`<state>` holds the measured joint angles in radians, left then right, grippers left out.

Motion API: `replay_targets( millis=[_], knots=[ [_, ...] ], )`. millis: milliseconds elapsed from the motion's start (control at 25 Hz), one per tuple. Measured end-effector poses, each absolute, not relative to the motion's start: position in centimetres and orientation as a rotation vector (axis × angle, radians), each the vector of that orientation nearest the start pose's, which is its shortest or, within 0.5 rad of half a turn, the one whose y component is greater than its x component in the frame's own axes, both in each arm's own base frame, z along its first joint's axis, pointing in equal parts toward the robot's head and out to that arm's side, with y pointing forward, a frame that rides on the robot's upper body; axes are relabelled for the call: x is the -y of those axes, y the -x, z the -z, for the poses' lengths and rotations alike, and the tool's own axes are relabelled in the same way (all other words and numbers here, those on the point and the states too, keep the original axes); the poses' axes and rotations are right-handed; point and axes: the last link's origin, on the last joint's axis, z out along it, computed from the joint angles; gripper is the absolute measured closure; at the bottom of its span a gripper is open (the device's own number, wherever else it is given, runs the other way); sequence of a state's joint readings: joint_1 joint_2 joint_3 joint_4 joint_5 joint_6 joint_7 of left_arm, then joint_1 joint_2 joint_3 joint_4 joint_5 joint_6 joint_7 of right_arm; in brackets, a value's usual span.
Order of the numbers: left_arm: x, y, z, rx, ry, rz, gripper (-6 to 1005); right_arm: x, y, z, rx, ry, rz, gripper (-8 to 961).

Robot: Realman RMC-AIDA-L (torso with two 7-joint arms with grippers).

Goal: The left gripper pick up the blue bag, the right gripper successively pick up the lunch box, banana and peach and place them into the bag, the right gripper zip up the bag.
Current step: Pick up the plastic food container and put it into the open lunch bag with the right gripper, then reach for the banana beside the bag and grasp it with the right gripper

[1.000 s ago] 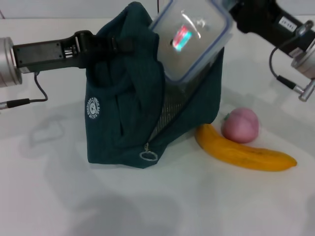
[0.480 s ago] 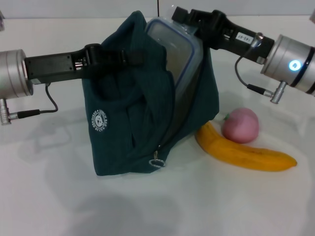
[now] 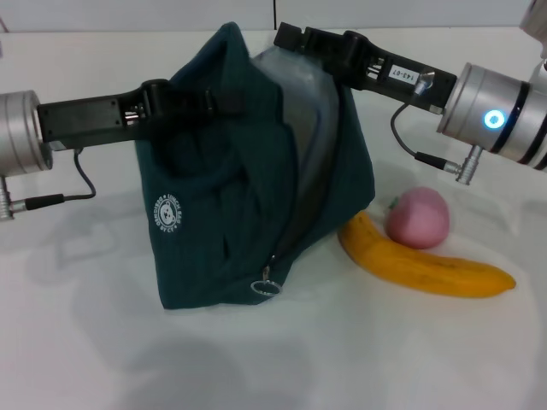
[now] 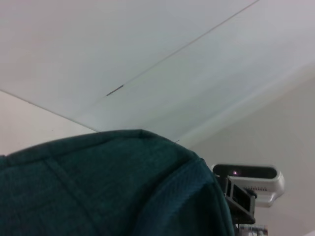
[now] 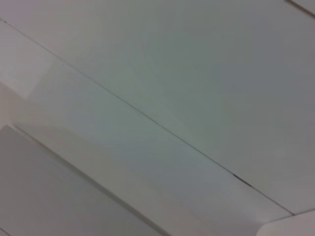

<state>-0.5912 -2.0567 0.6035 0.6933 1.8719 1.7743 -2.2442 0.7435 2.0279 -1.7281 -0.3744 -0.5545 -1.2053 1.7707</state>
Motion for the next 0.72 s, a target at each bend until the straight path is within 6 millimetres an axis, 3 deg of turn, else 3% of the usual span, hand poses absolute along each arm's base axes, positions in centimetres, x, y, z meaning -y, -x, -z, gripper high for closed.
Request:
replay_targets(
  millis=[160,320,560,720],
  knots=[
    [-33.7,22.2,-4.0,1.668,2.521,1.174,956,-38.2,-14.8,5.0,-1.426,2.381,-1.473,796],
    [-33.6,22.7,-4.5,1.662,2.494,1.196,956,-38.0,-15.2,4.6,-1.378,2.383,-1.486,619],
    [-33.4,23.4,-5.3,1.654,2.457,1.218,956,-37.2,-17.5,0.8,-1.182,2.340,-1.593,429],
    [-33.4,23.6,-5.5,1.655,2.452,1.216,956,-37.0,-19.0,-2.2,-1.023,2.392,-1.517,322]
  ],
)
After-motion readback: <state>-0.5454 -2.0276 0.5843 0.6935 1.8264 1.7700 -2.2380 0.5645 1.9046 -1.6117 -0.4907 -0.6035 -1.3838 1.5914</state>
